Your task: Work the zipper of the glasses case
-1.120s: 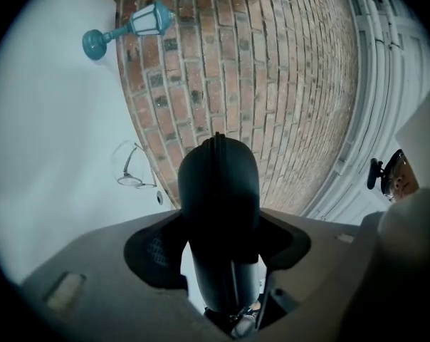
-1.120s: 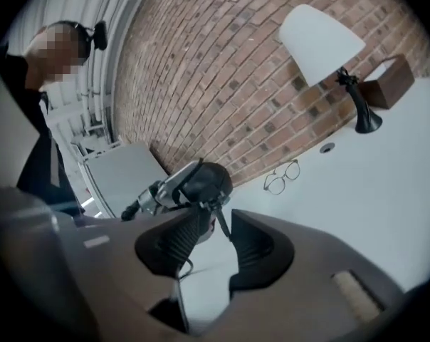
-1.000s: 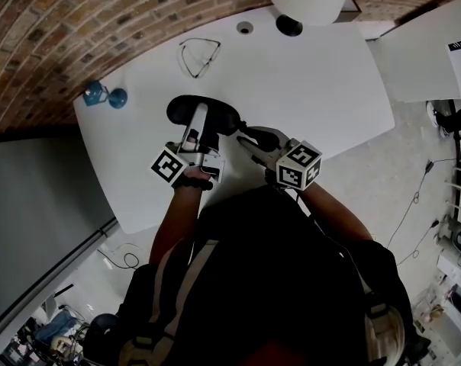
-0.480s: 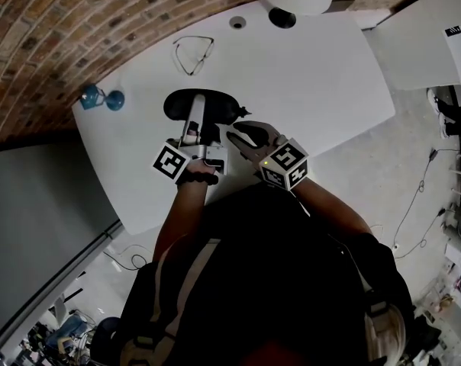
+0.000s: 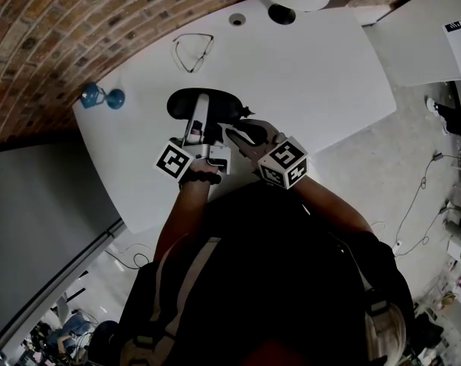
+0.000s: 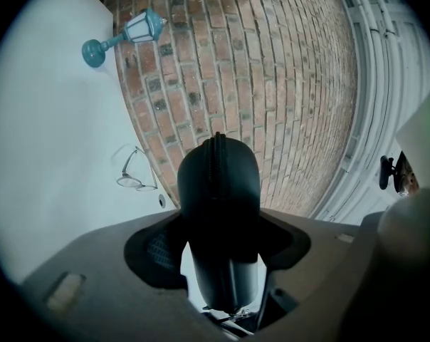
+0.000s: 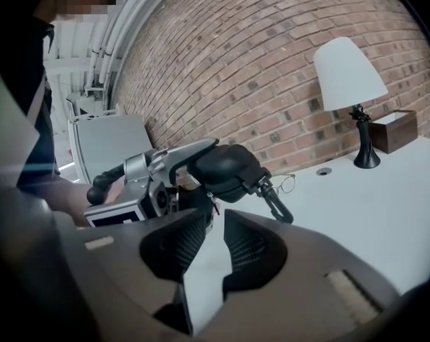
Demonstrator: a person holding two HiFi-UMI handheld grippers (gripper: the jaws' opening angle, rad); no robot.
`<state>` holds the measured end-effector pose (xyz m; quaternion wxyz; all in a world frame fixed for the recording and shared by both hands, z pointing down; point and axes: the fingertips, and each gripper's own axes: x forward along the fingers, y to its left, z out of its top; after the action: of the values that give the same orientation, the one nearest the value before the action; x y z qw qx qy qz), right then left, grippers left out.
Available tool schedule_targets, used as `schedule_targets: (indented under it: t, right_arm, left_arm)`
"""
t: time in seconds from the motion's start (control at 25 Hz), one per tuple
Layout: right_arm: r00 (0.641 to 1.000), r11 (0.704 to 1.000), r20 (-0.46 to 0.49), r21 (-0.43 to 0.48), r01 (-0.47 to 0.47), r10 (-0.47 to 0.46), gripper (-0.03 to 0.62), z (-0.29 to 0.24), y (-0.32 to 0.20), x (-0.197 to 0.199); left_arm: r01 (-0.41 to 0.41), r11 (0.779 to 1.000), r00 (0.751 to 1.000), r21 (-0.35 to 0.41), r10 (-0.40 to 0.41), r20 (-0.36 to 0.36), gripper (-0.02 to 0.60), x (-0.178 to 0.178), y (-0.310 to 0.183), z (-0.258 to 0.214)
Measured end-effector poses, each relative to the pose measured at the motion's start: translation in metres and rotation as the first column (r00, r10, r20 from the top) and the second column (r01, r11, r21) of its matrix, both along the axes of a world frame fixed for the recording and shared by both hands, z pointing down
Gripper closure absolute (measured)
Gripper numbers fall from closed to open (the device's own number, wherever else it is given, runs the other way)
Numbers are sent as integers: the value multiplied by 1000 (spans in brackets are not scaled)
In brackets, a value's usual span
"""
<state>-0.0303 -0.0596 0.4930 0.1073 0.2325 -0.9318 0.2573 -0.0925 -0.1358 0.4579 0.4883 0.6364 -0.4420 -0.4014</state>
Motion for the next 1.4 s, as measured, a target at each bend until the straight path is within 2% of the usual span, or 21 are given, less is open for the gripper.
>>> schedule_targets:
  t: [0.2, 0.36, 0.52, 0.92, 1.16, 1.4]
  right_arm:
    - [1000, 1000, 19, -7, -6, 6, 530, -1, 1, -1]
    - [1000, 1000, 19, 1, 14, -14, 583, -3, 6, -1]
    - [1000, 1000, 4, 1, 25, -25, 591, -5, 9, 0]
    - [989, 994, -133, 78, 71, -61, 591, 7, 9, 3]
    - [986, 993, -114, -2, 120, -119, 592, 13, 19, -6]
    - [974, 980, -110, -27, 196, -198, 592, 16, 34, -14]
  left_arm:
    - [-11, 1000, 1000, -4, 11, 1, 308, 2, 3, 2]
    - [-21, 1000, 999, -17, 22, 32, 308, 1, 5, 7]
    - [-28, 999, 999, -20, 29, 44, 310, 0, 5, 9]
    - [-81, 996, 990, -47, 86, 114, 319, 4, 9, 19]
    - [-93, 993, 984, -75, 103, 143, 319, 0, 14, 28]
    - [-129, 991, 972, -31, 132, 195, 313, 2, 15, 26]
